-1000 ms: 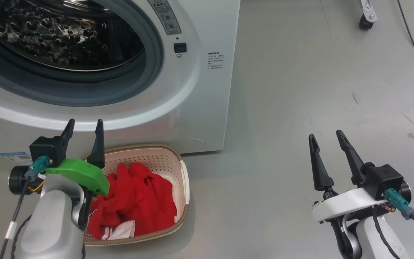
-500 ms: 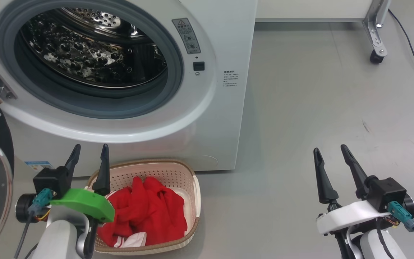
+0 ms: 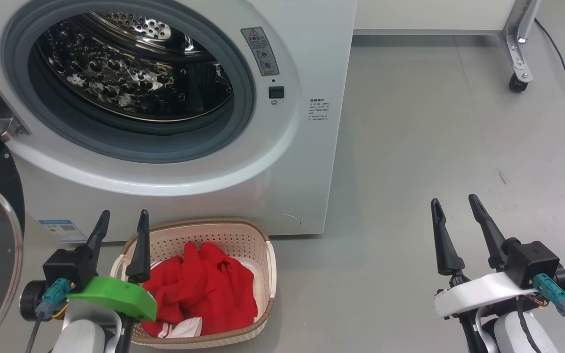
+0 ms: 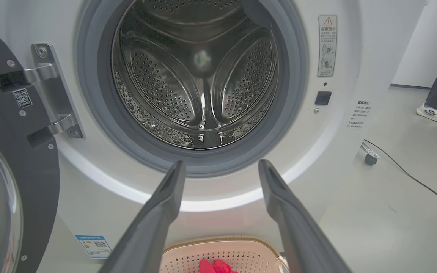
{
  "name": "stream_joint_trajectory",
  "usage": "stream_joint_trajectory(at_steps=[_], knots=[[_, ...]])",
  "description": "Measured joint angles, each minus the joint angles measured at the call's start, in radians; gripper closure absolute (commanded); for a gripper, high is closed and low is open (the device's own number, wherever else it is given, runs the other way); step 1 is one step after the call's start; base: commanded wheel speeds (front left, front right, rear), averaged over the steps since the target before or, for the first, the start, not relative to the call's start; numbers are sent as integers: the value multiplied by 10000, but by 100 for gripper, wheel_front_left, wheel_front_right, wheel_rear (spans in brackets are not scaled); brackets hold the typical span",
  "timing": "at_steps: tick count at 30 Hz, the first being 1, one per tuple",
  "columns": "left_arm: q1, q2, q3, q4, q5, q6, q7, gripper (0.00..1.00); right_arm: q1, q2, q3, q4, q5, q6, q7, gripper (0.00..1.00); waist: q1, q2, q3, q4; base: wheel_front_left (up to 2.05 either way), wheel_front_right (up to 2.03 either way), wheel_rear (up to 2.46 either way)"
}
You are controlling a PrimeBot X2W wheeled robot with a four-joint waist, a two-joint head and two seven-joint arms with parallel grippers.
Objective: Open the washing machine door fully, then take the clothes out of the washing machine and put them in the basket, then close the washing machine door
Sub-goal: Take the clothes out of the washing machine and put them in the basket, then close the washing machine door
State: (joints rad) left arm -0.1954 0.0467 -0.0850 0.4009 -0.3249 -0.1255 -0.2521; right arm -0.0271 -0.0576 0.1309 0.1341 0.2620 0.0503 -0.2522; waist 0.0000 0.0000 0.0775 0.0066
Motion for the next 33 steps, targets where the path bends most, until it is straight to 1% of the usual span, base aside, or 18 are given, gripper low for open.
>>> stream_joint_trajectory(at_steps=[13,33], knots=[[580,-2,-171,-500,13,0,0,0,170,4,-12,-100,0,2,0,0,0,0,-73,-4,0,0,0],[867,-2,-293,-943,94,0,0,0,172,12,-38,-144,-2,13,0,0,0,0,-65,-32,0,0,0]])
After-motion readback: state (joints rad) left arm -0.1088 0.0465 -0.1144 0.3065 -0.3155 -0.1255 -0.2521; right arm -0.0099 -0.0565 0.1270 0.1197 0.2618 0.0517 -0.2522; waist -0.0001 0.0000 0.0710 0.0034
